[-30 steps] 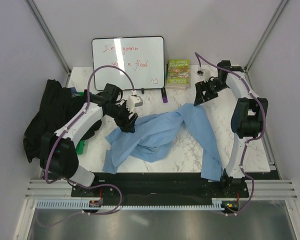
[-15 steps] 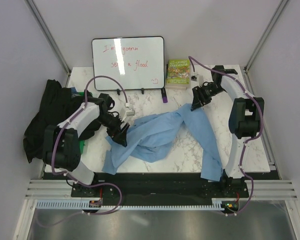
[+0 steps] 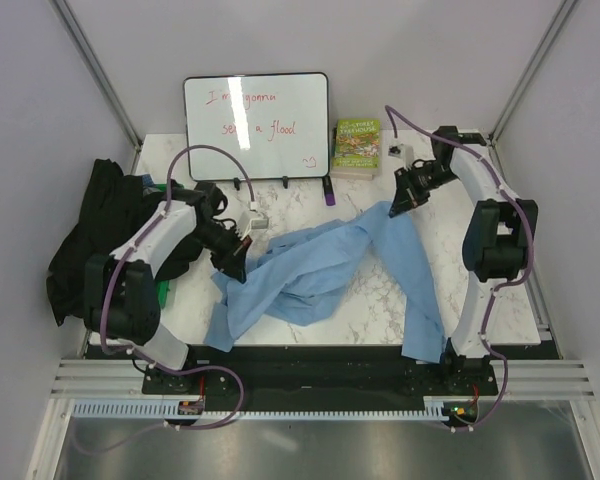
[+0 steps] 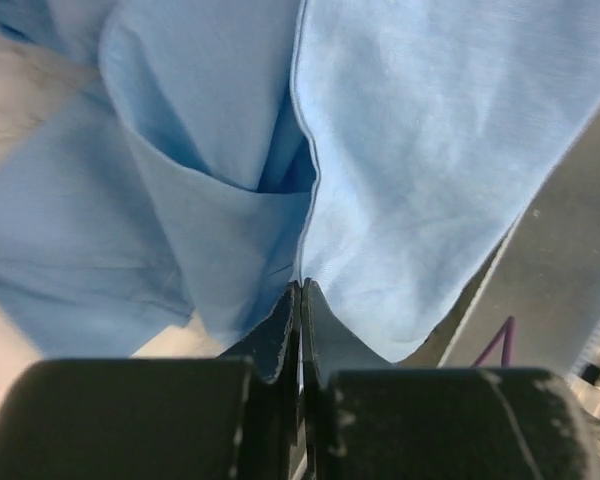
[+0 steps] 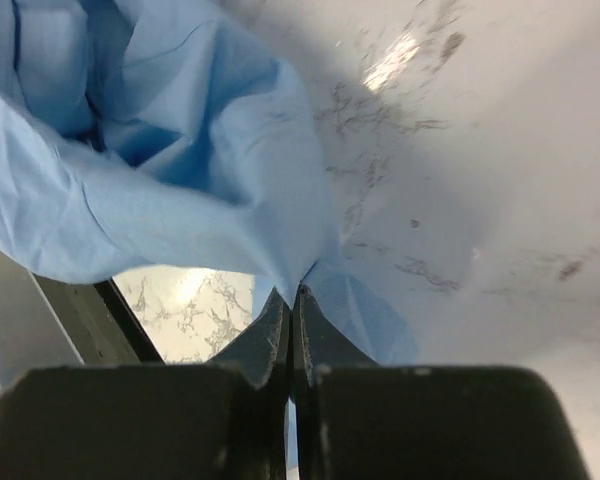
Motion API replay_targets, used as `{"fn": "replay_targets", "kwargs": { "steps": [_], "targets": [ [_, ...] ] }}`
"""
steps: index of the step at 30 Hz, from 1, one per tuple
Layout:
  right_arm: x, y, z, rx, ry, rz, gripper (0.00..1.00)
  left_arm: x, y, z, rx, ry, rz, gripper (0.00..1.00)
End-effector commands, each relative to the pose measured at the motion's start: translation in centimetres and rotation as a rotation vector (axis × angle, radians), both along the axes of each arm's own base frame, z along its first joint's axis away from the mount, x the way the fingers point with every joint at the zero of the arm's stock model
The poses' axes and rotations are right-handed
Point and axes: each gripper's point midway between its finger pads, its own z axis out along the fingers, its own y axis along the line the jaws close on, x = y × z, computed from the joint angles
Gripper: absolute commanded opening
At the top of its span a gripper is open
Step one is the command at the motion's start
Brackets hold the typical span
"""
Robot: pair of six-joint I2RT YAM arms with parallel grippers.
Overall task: Fold and stack the long sleeve shirts
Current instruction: Flatten the shirt out
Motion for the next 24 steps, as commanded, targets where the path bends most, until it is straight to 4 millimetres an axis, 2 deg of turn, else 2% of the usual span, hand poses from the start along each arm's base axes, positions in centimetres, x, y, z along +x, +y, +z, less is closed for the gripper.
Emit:
{"fn": "replay_targets", "kwargs": {
  "steps": [1, 2, 3, 4, 5, 6, 7, 8, 9, 10, 11, 12, 13, 14, 15, 16, 17, 18, 19, 20, 21, 23, 24],
  "targets": [
    [3.6, -4.0, 8.6, 0.086, -0.185, -0.173, 0.0, 4.1, 0.3, 6.1, 0.008, -0.24, 0.053, 0.02],
    [5.3, -6.2, 11.1, 0.086, -0.262, -0.226, 0.0, 6.6, 0.1, 7.3, 0.005, -0.33, 0.09, 0.02],
    [5.9, -7.0, 12.4, 0.088, -0.291, -0.254, 0.0, 9.1, -0.1, 10.0, -0.001, -0.425, 0.128, 0.02],
    [6.4, -7.9, 13.5, 0.088, -0.314, -0.282, 0.0, 10.4, -0.4, 11.5, -0.007, -0.46, 0.165, 0.02],
    [7.3, -9.2, 15.8, 0.081, -0.38, -0.309, 0.0, 11.9, -0.8, 12.4, -0.018, -0.475, 0.178, 0.02],
    [6.8, -9.6, 16.6, 0.077, -0.377, -0.317, 0.0, 13.8, -1.2, 16.3, -0.054, -0.574, 0.192, 0.02],
    [6.5, -10.1, 17.3, 0.065, -0.389, -0.32, 0.0, 14.5, -1.6, 17.8, -0.079, -0.602, 0.203, 0.02],
    [6.1, -11.2, 18.9, 0.036, -0.455, -0.305, 0.0, 15.0, -1.8, 19.5, -0.096, -0.642, 0.209, 0.02],
    [4.7, -11.5, 19.2, 0.022, -0.44, -0.3, 0.0, 15.3, -1.9, 22.5, -0.121, -0.718, 0.214, 0.02],
    [3.8, -12.5, 19.3, -0.015, -0.457, -0.295, 0.0, 15.2, -1.9, 23.8, -0.131, -0.75, 0.216, 0.02],
    [1.6, -13.5, 19.6, -0.051, -0.46, -0.303, 0.0, 14.8, -1.8, 24.7, -0.14, -0.776, 0.212, 0.02],
    [0.2, -14.3, 18.9, -0.104, -0.483, -0.252, 0.0, 13.1, -1.7, 25.8, -0.155, -0.805, 0.196, 0.02],
    [-1.3, -14.7, 17.9, -0.143, -0.476, -0.227, 0.0, 11.7, -1.8, 25.2, -0.156, -0.794, 0.149, 0.02],
    [-4.8, -14.9, 15.4, -0.206, -0.409, -0.203, 0.0, 10.2, -1.8, 24.7, -0.16, -0.784, 0.121, 0.02],
    [-6.4, -15.1, 14.0, -0.258, -0.428, -0.111, 0.0, 8.3, -1.8, 21.1, -0.139, -0.698, 0.086, 0.02],
    [-8.2, -15.0, 12.6, -0.281, -0.404, -0.074, 0.0, 5.6, -1.4, 21.2, -0.142, -0.75, 0.021, 0.02],
    [-11.6, -14.9, 9.9, -0.327, -0.336, -0.029, 0.0, 4.2, -1.1, 19.7, -0.124, -0.745, -0.014, 0.02],
    [-13.0, -15.1, 8.6, -0.357, -0.33, 0.035, 0.0, 2.1, -0.7, 15.3, -0.088, -0.662, -0.055, 0.02],
    [-14.5, -15.2, 7.4, -0.384, -0.302, 0.07, 0.0, 0.7, 0.4, 14.7, -0.046, -0.719, -0.075, 0.02],
    [-16.7, -15.0, 5.5, -0.387, -0.243, 0.098, 0.01, 0.1, 0.9, 13.1, -0.019, -0.706, -0.079, 0.02],
    [-17.6, -15.5, 4.7, -0.417, -0.21, 0.118, 0.01, -1.2, 1.7, 9.7, 0.021, -0.641, -0.091, 0.02],
    [-18.4, -15.4, 3.4, -0.409, -0.154, 0.132, 0.04, -2.3, 2.9, 7.4, 0.078, -0.633, -0.12, 0.02],
    [-18.9, -15.9, 2.8, -0.435, -0.111, 0.148, 0.07, -3.4, 3.7, 4.9, 0.112, -0.604, -0.169, 0.02]
  ]
}}
